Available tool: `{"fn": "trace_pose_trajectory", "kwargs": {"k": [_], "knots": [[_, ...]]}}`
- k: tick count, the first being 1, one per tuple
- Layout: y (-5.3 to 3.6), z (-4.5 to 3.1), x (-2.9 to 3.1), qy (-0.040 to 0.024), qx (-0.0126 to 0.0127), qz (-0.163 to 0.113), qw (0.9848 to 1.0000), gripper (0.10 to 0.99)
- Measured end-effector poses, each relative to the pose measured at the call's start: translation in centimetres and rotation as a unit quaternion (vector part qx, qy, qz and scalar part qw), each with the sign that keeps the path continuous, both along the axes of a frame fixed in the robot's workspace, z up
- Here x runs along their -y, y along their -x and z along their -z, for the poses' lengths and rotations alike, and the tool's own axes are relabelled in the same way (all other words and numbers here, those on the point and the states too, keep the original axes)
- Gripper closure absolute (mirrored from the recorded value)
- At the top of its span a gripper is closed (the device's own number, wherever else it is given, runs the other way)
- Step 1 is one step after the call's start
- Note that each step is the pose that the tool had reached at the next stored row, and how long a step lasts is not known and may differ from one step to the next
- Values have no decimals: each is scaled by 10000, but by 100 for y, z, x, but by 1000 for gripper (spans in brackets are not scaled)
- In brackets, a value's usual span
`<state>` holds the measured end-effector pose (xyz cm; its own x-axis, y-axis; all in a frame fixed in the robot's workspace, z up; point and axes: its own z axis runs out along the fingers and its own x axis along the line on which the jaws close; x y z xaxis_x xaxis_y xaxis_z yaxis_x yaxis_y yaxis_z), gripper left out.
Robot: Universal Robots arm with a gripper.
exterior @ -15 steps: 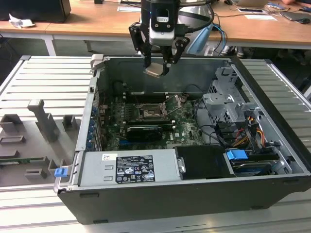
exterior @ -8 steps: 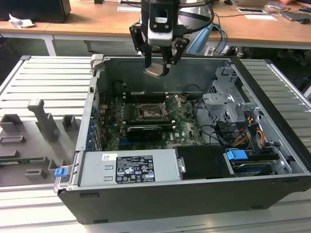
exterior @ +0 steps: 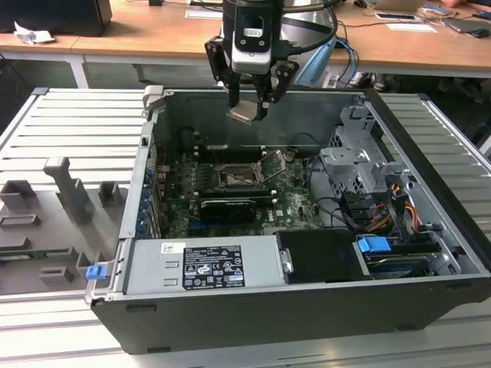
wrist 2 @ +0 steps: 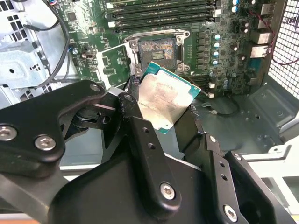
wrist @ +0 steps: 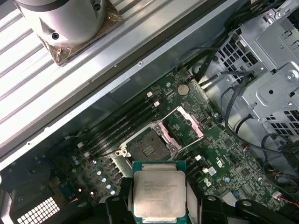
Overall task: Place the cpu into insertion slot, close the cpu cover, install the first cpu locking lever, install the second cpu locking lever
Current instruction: 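Place the cpu into insertion slot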
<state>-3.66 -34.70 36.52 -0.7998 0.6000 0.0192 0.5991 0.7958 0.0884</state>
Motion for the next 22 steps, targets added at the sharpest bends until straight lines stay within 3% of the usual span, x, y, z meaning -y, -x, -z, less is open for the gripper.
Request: {"fn": "trace_pose_trajectory", "kwargs": {"k": [22], "knots": [[0, 44, 0, 0, 0, 345, 9994, 545]]}}
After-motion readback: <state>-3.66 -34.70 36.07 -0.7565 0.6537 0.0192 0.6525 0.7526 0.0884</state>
